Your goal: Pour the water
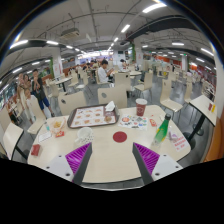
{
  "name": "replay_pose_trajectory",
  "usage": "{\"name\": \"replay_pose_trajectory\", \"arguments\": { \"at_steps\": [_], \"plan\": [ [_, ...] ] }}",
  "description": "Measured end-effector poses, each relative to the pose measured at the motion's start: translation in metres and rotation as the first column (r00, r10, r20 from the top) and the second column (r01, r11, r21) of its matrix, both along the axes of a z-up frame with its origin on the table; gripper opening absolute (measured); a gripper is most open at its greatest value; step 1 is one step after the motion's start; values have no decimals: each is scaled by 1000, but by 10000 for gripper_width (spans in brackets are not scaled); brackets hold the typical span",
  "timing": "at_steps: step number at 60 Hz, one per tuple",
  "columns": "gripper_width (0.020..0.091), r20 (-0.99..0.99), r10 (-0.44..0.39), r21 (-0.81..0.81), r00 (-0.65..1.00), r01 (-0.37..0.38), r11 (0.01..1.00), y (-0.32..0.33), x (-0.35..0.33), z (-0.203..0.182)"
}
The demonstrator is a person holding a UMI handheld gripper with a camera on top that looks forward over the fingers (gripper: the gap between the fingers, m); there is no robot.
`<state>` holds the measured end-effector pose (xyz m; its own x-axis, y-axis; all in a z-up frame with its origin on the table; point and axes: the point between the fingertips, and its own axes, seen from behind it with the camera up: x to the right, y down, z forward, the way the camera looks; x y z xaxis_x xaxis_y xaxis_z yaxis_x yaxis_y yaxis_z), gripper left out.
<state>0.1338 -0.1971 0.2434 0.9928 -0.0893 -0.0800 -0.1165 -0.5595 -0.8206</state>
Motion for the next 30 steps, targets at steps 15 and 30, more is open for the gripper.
{"name": "replay_pose_trajectory", "arguments": {
  "at_steps": [15,30],
  "plan": [
    [838,-1,-29,-1,1000,29,1000,6,33,-20],
    [833,59,-77,65,995,73,995,11,104,-59]
  ]
}}
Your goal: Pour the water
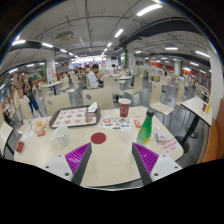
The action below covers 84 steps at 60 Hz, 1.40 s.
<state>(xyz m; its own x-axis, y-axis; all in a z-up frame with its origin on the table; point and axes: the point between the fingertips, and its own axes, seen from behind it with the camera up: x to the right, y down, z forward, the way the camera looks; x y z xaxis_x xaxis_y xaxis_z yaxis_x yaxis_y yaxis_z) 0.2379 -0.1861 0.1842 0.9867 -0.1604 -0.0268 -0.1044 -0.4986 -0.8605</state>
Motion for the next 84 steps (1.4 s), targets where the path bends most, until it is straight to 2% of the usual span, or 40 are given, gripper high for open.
{"name": "replay_pose_trajectory", "arguments": {
  "at_steps": [11,15,25,33,36,37,38,40,45,49,50,54,58,64,73,80,84],
  "plan": [
    [836,21,-91,43,996,90,995,28,102,-61],
    [837,18,-102,62,995,101,993,48,128,-81],
    [836,11,-66,155,998,63,986,119,159,-107],
    [823,30,-35,235,999,27,972,165,165,-112],
    [764,53,-28,243,998,14,970,177,167,-118],
    [678,66,-33,242,997,16,970,179,170,-120],
    [527,83,-44,236,996,23,971,180,175,-124],
    [523,96,-46,258,994,20,966,183,174,-119],
    [501,75,-98,257,992,75,964,182,179,-119],
    [455,92,-99,233,991,75,969,188,177,-125],
    [421,96,-97,221,991,73,973,184,176,-124],
    [388,104,-98,163,990,80,983,179,172,-124],
    [390,165,-69,133,984,47,990,182,159,-113],
    [390,327,-12,105,945,-23,994,186,123,-68],
    [390,657,114,3,745,-154,988,208,43,-11],
    [389,885,254,-163,390,-251,954,223,-28,9],
    [389,940,311,-271,138,-247,930,243,-64,-4]
  ]
}}
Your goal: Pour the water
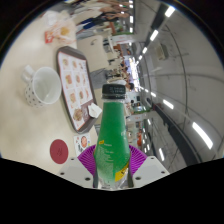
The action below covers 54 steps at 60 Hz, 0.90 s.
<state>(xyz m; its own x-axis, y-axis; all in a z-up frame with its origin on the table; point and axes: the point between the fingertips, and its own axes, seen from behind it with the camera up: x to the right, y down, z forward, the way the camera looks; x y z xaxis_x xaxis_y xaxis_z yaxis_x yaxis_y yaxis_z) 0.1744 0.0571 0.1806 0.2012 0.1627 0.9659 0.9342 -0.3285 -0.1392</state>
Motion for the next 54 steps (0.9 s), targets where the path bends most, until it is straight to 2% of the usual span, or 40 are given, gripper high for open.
{"name": "replay_pose_trajectory", "arguments": {
  "at_steps": [6,16,24,31,38,45,49,54],
  "plan": [
    [388,301,71,-96,951,-44,994,11,-30,-17],
    [387,628,113,-157,770,-16,987,29,-36,-17],
    [387,720,137,-190,680,3,982,32,-41,-16],
    [389,696,141,-207,704,9,978,29,-36,-24],
    [388,527,78,-146,846,0,989,30,-32,-25],
    [394,49,6,5,999,-7,1000,32,-41,-18],
    [395,-256,2,97,967,24,995,31,-45,-11],
    [395,-570,18,171,821,97,981,28,-32,-12]
  ]
}}
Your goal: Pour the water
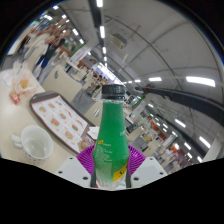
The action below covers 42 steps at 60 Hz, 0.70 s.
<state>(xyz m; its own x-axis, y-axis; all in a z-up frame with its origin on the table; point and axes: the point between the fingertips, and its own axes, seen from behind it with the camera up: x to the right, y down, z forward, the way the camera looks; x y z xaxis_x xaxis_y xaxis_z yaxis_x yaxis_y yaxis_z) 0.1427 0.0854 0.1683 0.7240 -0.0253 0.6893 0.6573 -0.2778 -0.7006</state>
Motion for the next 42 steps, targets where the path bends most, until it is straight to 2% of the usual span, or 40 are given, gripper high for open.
{"name": "replay_pose_trajectory", "arguments": {
  "at_steps": [7,16,22,23,36,42],
  "plan": [
    [393,-366,-20,58,930,44,997,2,26,-27],
    [393,-608,-26,35,794,59,998,11,45,-77],
    [403,-653,3,27,758,19,999,10,44,-102],
    [396,-652,30,66,757,17,998,12,44,-95],
    [401,-661,40,49,750,-10,999,14,44,-97],
    [513,-676,8,3,737,-9,1000,12,43,-100]
  ]
}}
